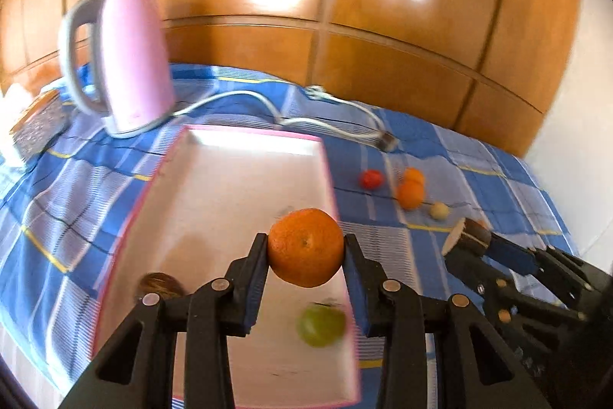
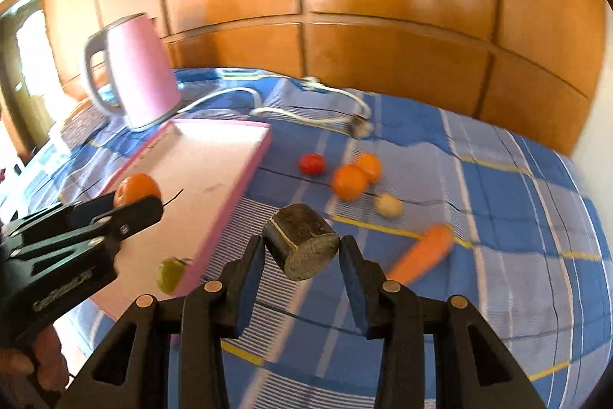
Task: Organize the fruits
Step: 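Place the mandarin in the tray with the left gripper while the right gripper carries the dark cylinder there, then reach the right gripper to the carrot and close around its middle, then grasp the small yellow potato with the left gripper while the right gripper holds the carrot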
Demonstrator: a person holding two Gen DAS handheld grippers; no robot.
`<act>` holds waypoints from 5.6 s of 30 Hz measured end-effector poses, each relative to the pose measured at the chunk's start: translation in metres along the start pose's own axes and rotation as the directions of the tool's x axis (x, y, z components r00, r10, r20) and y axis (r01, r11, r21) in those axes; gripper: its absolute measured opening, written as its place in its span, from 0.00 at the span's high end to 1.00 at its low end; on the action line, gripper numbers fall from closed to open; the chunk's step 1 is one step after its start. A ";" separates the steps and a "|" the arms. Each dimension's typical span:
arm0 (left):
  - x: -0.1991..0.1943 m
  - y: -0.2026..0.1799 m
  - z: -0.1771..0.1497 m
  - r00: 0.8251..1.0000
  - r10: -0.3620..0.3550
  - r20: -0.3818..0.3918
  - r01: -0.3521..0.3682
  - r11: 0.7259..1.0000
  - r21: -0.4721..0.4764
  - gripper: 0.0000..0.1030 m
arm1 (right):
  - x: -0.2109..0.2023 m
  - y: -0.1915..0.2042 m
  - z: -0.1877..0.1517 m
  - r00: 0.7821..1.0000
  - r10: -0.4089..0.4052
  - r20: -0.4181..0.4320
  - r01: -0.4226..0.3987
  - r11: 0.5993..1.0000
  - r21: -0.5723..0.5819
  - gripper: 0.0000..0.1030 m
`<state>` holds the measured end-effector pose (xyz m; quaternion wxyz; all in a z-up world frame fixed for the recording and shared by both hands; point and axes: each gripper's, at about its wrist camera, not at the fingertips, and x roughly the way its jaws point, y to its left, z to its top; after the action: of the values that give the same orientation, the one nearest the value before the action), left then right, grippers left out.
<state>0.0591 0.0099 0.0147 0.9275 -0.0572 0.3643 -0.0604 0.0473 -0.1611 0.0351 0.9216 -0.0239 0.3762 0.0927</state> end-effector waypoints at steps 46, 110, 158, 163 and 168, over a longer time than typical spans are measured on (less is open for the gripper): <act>-0.038 0.011 -0.036 0.994 0.100 0.040 -0.100 0.995 -0.014 0.47 | -0.008 0.032 -0.001 0.995 -0.088 0.036 0.087 0.995 0.043 0.58; 0.015 -0.073 -0.034 0.998 -0.014 -0.063 0.024 0.985 0.173 0.47 | 0.041 -0.116 -0.025 0.972 -0.188 -0.141 0.229 0.894 0.386 0.58; 0.098 -0.126 -0.001 0.969 -0.134 -0.208 0.167 0.974 0.153 0.55 | 0.072 -0.140 -0.025 0.973 -0.144 -0.183 0.190 0.946 0.263 0.62; 0.109 -0.134 0.007 0.962 -0.161 -0.219 0.193 0.972 0.135 0.56 | 0.070 -0.137 -0.026 0.974 -0.153 -0.168 0.192 0.948 0.253 0.62; 0.121 -0.147 0.013 0.954 -0.186 -0.233 0.222 0.965 0.138 0.57 | 0.071 -0.136 -0.025 0.973 -0.158 -0.169 0.195 0.953 0.230 0.63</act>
<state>0.1457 -0.1525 -0.0342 0.8723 -0.0119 0.4498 -0.1916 0.1056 -0.2869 -0.0355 0.8914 0.0499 0.4487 -0.0394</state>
